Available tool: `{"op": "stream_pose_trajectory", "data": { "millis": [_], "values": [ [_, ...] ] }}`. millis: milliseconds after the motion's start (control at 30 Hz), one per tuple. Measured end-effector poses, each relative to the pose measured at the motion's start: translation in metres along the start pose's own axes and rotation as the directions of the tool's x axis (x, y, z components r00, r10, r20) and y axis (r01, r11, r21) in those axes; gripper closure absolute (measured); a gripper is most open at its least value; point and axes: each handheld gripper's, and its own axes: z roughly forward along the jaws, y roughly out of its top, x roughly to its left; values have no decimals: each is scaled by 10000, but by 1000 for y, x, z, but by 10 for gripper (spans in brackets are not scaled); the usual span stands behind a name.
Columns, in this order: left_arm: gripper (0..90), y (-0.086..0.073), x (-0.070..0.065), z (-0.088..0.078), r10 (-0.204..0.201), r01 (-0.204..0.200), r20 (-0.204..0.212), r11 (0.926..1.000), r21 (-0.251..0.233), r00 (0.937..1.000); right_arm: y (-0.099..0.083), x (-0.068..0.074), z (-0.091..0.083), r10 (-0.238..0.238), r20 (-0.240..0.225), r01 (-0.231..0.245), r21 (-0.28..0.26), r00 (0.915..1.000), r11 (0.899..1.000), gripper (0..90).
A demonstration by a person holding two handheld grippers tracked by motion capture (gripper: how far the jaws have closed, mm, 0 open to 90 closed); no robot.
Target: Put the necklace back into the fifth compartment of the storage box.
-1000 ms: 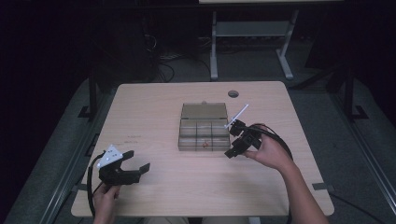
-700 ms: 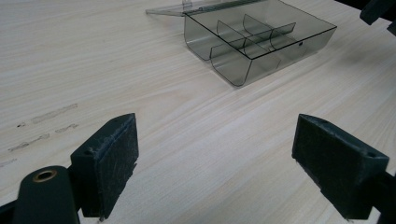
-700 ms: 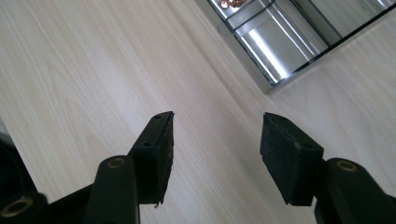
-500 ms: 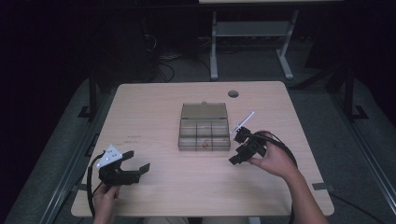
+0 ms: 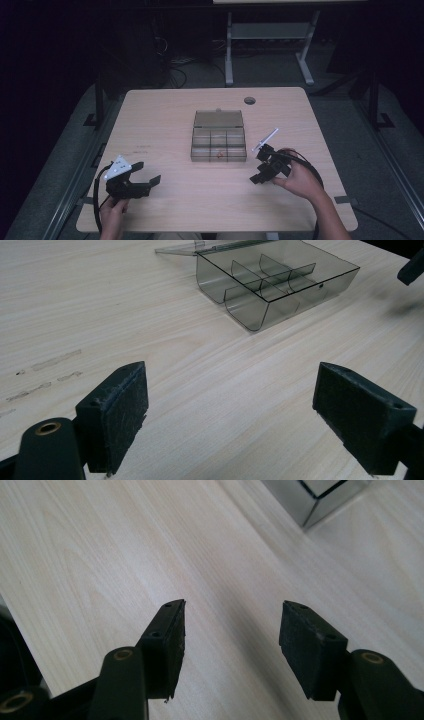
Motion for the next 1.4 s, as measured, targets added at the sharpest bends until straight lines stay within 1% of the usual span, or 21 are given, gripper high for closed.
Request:
{"op": "stream_pose_trajectory", "data": {
  "millis": [167, 333, 367, 433, 600, 767, 1000, 1200, 1300, 1333, 1400],
  "values": [
    [143, 0, 0, 0, -54, 54, -3, 10000, -9, 10000, -10, 2, 3, 24, 11, -24, 10, 10000, 10000, 430],
    [143, 0, 0, 0, -10, 10, 2, 10000, -4, 10000, -18, 4, 3, 62, -68, -62, -48, 10000, 10000, 429],
    [143, 0, -1, 0, -22, 22, 9, 10000, -1, 10000, -23, 7, 3, 61, -82, -62, -118, 9999, 9999, 429],
    [143, 0, -1, 0, 7, -7, 6, 10000, 32, 10000, -25, 8, 2, 75, -81, -77, -147, 9999, 9999, 428],
    [143, 0, -1, 0, 5, -5, 4, 10000, 5, 10000, -37, 11, 1, 87, 33, -87, -217, 10000, 9997, 427],
    [143, 0, -2, 0, 38, -38, 15, 10000, 23, 10000, -52, 10, 0, 385, -1, -385, -381, 9993, 9985, 426],
    [143, 0, -3, 1, 62, -62, 33, 10000, 45, 10000, -70, 11, 1, 646, -48, -647, -475, 9979, 9968, 425],
    [143, 0, -3, 1, 102, -102, 75, 9999, 12, 9999, -80, 14, 0, 700, -25, -700, -573, 9975, 9959, 423],
    [143, 0, -4, 1, 40, -39, 81, 10000, -19, 10000, -83, 16, 1, 743, -45, -745, -594, 9972, 9955, 422],
    [143, 0, -4, 1, 35, -35, 95, 10000, -19, 9999, -85, 17, 2, 701, -33, -702, -609, 9975, 9957, 422],
    [143, 0, -5, 2, 41, -41, 188, 10000, 16, 9998, -87, 19, 2, 764, -45, -766, -575, 9971, 9954, 421]
  ]
}}
